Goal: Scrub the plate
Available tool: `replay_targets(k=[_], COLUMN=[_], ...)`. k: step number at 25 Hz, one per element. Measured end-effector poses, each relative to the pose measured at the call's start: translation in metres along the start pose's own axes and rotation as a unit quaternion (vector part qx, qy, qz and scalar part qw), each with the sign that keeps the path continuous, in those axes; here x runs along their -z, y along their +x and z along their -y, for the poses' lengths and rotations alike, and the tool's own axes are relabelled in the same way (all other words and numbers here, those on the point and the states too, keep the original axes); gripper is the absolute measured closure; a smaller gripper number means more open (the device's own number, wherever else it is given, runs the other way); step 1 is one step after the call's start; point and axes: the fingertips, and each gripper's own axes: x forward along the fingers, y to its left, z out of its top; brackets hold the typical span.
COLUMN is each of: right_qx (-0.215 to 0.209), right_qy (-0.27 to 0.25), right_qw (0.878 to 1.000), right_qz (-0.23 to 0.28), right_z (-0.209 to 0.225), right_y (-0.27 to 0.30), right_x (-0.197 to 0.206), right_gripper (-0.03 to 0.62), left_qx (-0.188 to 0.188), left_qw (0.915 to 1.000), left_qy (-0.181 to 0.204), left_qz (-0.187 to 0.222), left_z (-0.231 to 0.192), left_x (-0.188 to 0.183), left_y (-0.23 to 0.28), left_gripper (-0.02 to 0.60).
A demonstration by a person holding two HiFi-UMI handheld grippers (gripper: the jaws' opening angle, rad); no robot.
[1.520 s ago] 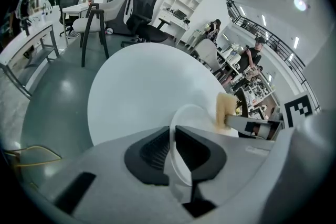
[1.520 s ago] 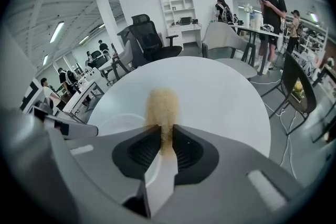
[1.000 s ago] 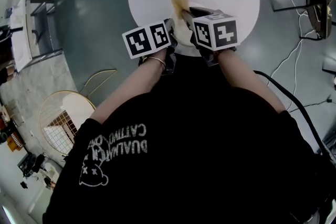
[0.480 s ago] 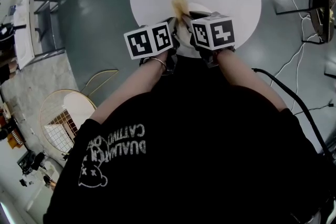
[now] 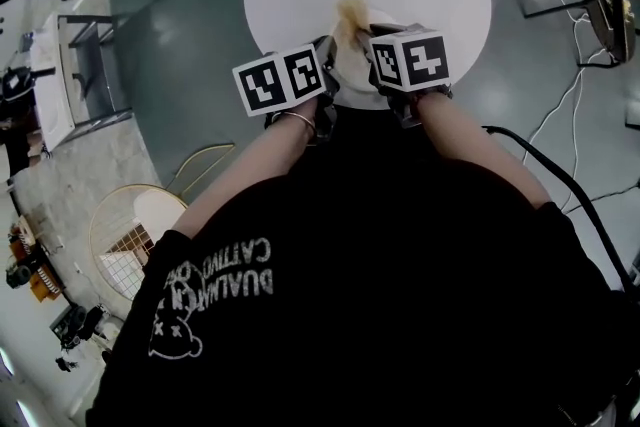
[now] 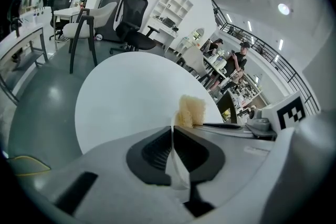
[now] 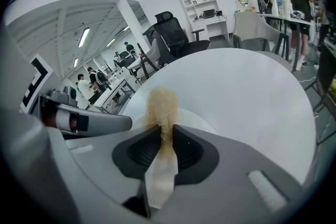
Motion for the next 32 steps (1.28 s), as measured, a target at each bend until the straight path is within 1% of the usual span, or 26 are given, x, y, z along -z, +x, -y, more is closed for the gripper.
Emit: replay_targets(k=[6,15,19,23,28,32], right_qx=[0.031,0.069,0.074,0.080,0.082,0.090], right_qy=[0.032,0.065,0.079,0.077,0.083,0.088], right_qw=[0.999,0.995,0.994,0.994,0.993,0.992], right_qz=[0.008,0.013,0.018,0.019,0.021,0.029], right_z=[0.017,0.046,0.053,0.056,0.070,0.076], right_y=[-0.008,-0.020,-0.023,-0.026,-0.034,-0.039], right_x=[0.009,0.024,0.024,0.026,0.031,0.032], right_gripper=[0.516,0.516,0.516,0.516,0.514,0.514], left_qx=[0.014,0.018,0.021,0.023,0.026,0.026], left_qw=[0.9999,0.9997,0.9997,0.9996,0.9995,0.9994], left_qy=[-0.004,0.002,0.007,0.010,0.007,-0.005], left_qz=[0.006,0.015,0.014,0.013,0.018,0.022], left_z=[0.003,0.007,0.008,0.008,0.015,0.015], left_x=[0.003,0.010,0.011,0.013,0.018,0.020], left_y=[-0.004,-0.006,-0.009,-0.013,-0.007,-0.007], left_gripper=[0.569,0.569,0.568,0.568,0.568,0.568])
